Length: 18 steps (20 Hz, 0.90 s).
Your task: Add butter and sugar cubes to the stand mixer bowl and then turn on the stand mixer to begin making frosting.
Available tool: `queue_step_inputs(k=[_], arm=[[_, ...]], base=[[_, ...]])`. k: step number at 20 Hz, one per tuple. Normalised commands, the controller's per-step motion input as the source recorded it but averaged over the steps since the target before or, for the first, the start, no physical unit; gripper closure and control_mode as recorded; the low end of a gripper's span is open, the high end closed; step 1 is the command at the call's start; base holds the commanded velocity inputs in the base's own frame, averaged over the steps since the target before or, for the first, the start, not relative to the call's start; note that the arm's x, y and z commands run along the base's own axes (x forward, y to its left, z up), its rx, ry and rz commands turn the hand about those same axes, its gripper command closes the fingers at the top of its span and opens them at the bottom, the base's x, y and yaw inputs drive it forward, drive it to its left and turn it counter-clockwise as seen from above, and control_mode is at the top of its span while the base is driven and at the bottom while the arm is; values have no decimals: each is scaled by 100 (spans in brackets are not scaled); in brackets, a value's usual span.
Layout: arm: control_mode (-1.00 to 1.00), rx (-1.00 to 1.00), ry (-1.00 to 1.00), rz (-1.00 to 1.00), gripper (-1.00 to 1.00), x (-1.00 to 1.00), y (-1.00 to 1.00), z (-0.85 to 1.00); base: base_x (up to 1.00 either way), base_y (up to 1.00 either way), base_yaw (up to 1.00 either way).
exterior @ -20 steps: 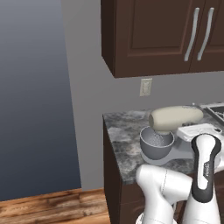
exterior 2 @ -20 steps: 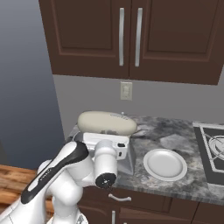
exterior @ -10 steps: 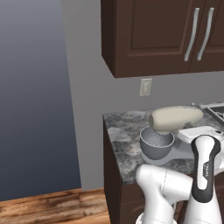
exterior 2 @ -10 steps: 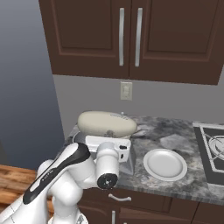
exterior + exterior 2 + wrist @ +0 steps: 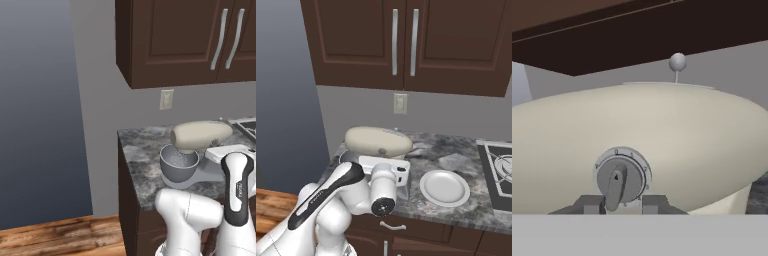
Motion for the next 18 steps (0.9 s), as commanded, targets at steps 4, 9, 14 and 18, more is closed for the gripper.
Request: queue_step_inputs(k=[4,9,14,18], arm=[[-100,0,0,-4,100,22,12,0],[-100,1,0,-4,100,9,20,8],[-100,4,0,-6,100,1,24,5],[-100,11,3,-7,100,3,21,20]], base=[[0,0,0],[0,0,0],[0,0,0],[0,0,0]])
